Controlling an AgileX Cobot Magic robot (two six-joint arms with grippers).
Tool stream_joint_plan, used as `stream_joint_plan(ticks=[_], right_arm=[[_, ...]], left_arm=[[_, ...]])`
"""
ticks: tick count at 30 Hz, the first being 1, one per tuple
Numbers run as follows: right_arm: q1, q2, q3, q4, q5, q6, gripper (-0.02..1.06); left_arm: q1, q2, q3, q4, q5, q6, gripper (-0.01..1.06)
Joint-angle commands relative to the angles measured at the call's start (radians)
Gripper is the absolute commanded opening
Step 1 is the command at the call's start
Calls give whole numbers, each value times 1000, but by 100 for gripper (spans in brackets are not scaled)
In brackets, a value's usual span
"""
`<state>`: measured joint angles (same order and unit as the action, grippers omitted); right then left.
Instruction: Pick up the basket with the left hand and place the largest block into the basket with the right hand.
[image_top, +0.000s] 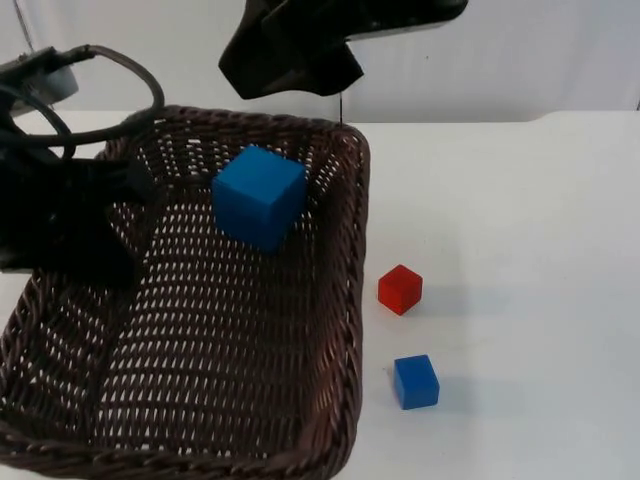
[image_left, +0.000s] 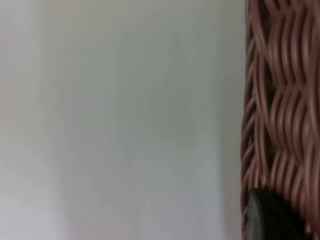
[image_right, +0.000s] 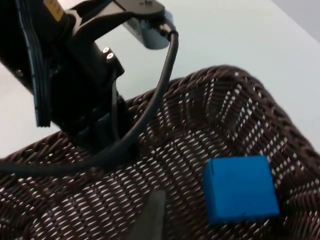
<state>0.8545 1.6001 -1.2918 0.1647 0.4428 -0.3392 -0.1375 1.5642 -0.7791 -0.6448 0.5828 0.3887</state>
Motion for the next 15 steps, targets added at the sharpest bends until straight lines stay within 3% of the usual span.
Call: stream_joint_plan(ticks=[1,7,15], right_arm=[[6,-11,-3,-2,-1,8,83],[6,-40,-3,-2,13,9,83],[6,-163,-3,-2,55,9,83]], left_arm=[[-1,5,-2,-18,-26,-1,0],[-1,89,-24,-20,-95,-1,0],[-1,218,-180,-18,-73,23,0]])
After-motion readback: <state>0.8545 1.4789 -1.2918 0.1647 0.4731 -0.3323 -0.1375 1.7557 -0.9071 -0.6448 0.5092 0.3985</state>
